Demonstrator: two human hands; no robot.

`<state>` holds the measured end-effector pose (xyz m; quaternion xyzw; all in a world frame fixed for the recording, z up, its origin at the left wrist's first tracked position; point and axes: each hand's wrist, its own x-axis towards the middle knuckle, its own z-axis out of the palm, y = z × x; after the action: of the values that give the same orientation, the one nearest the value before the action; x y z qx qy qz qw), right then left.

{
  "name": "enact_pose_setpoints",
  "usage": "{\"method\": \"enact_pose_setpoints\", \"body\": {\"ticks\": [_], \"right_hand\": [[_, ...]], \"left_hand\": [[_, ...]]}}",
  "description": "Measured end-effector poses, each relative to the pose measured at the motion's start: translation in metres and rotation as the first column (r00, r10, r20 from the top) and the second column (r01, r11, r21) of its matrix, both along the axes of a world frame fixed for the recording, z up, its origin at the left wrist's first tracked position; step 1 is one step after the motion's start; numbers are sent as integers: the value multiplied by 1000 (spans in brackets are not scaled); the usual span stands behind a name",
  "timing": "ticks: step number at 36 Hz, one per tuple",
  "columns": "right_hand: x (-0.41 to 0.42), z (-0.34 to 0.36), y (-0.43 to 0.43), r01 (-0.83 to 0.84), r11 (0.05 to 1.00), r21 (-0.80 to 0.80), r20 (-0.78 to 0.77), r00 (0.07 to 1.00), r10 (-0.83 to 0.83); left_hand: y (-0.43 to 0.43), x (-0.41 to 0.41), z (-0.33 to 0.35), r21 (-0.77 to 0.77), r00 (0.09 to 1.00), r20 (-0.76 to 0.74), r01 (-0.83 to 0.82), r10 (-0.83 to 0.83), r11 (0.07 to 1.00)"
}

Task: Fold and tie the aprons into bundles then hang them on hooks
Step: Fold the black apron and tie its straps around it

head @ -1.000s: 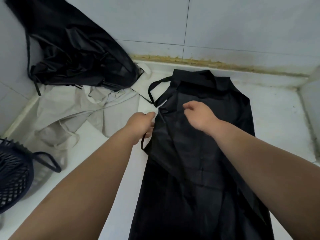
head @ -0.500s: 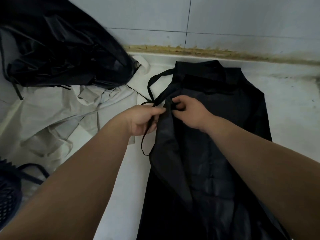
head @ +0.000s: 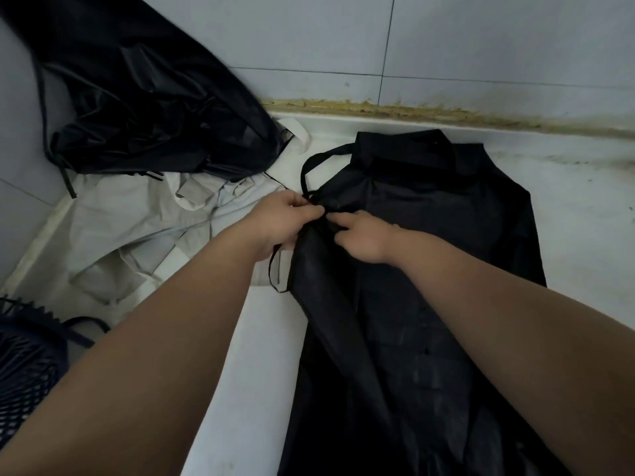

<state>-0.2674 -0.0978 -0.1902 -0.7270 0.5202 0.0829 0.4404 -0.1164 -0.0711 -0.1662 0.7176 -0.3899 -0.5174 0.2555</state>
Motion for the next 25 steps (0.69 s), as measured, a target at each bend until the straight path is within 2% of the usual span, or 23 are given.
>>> {"method": "enact_pose_setpoints", "body": {"ticks": [1,3,5,7,10,12,14,16,17,19,21,23,25], "right_hand": [[1,1,1,69,997,32,87,994,-72],[-2,7,4,188,975,119,235,949,-212],[-7,14,10,229,960,159,314,911,-269],[-10,18,18,233,959,163,335,901,-276],[-16,23,30,287,946,147,339,884,-321],[-26,22,34,385,919,89,341,855,-392],[-38,22,35,474,874,101,363,801,-477],[-52,24,41,471,861,193,414,756,-506],[-57,26,46,429,879,208,417,774,-476],[-63,31,56,329,929,171,376,849,-371],[-63,27,64,303,953,28,292,909,-298],[-62,19,62,382,906,-184,232,912,-337],[-66,15,57,524,798,-296,277,847,-454]], "left_hand": [[3,1,4,101,997,-74,32,-25,994],[10,5,11,250,987,-121,137,-110,958],[15,7,16,309,976,-170,184,-136,933],[17,4,21,279,936,-342,189,-87,941],[19,-9,26,199,817,-576,95,38,975],[22,-21,28,170,776,-627,45,73,984],[24,-30,27,159,753,-651,12,95,987],[28,-39,26,154,751,-655,21,86,988],[31,-42,25,155,758,-647,32,77,987],[36,-48,24,155,766,-637,22,83,988],[42,-53,24,139,755,-647,-22,107,990],[46,-54,26,102,759,-644,-38,95,994],[52,-52,29,63,804,-593,-20,53,998]]}}
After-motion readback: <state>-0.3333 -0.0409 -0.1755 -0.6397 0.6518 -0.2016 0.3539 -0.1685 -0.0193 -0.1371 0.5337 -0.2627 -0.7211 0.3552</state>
